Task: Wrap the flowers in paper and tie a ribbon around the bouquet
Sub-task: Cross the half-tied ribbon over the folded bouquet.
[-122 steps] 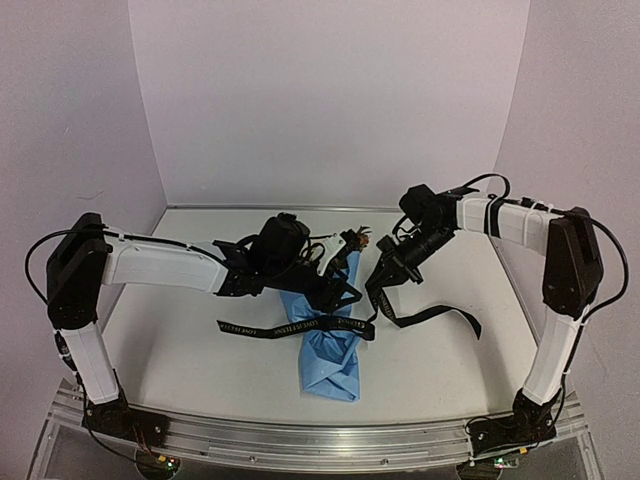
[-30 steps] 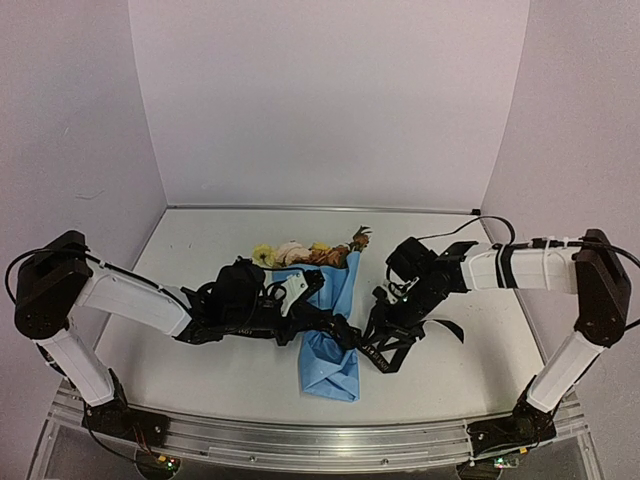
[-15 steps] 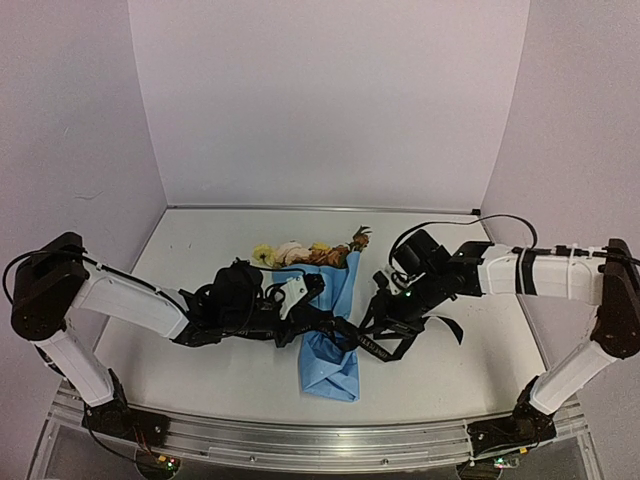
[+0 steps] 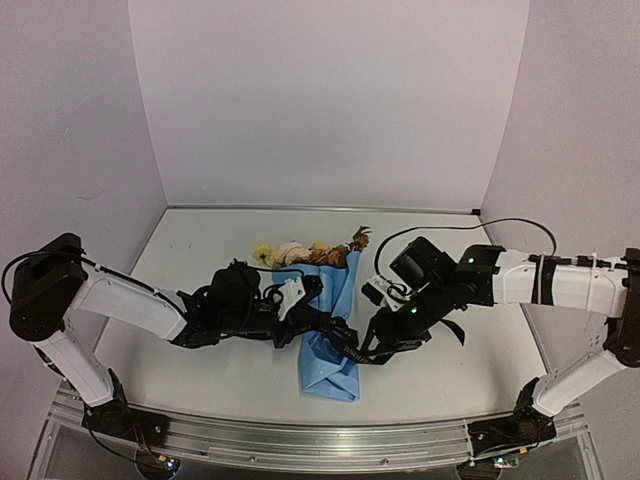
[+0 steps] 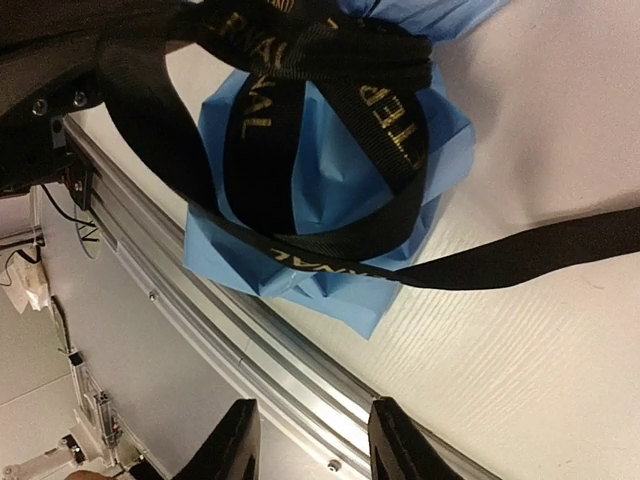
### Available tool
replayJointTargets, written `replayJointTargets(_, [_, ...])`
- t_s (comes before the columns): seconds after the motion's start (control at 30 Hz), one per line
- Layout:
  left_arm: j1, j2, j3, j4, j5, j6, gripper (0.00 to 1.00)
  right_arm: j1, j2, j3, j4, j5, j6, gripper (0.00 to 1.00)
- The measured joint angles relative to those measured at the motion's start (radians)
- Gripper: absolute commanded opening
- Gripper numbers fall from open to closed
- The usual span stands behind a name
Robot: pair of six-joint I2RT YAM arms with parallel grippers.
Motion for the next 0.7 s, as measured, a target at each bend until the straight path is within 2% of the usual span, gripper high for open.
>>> replayJointTargets(0.1, [0.000,-0.001,-0.010,0.004,0.000,0.003,0.00,-0.016,0.003,0.009,-0.018,0.037,-0.009,0.43])
replayJointTargets(0.3, [0.000,-0.003,-0.017,0.004,-0.002,0.013,0.00,-0.035,0.075,0.078,-0.033,0.108,0.083,0.47])
replayJointTargets(0.7, [0.000,-0.027,-0.053,0.006,-0.019,0.027,0.00,-0.006,0.165,0.192,-0.061,0.226,0.212,0.52])
